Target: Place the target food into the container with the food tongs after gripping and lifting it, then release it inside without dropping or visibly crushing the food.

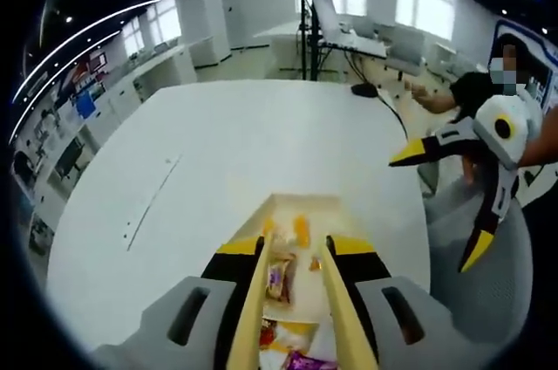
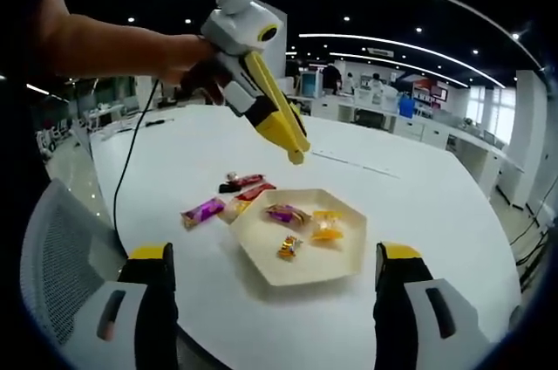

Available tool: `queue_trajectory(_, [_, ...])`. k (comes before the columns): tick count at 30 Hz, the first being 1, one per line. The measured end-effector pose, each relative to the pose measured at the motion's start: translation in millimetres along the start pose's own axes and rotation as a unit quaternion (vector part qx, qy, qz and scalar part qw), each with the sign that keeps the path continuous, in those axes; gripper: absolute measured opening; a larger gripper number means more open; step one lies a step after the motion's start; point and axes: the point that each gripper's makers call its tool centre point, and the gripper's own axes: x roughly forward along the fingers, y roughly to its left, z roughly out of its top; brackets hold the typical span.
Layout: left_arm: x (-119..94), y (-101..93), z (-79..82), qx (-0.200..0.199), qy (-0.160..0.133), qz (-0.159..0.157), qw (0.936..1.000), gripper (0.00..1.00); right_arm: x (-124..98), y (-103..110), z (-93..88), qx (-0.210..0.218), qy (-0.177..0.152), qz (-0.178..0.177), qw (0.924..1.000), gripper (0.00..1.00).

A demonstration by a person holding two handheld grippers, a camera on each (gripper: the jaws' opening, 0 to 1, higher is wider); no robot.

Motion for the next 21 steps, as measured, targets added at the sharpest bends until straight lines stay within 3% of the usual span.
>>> queue_trajectory(21, [-20,5.2,-27.7,-0.033,-0.010,0.025,0.9991,0.26,1,2,-2.0,-0.003,0.007,0.004,1.0000,0.92])
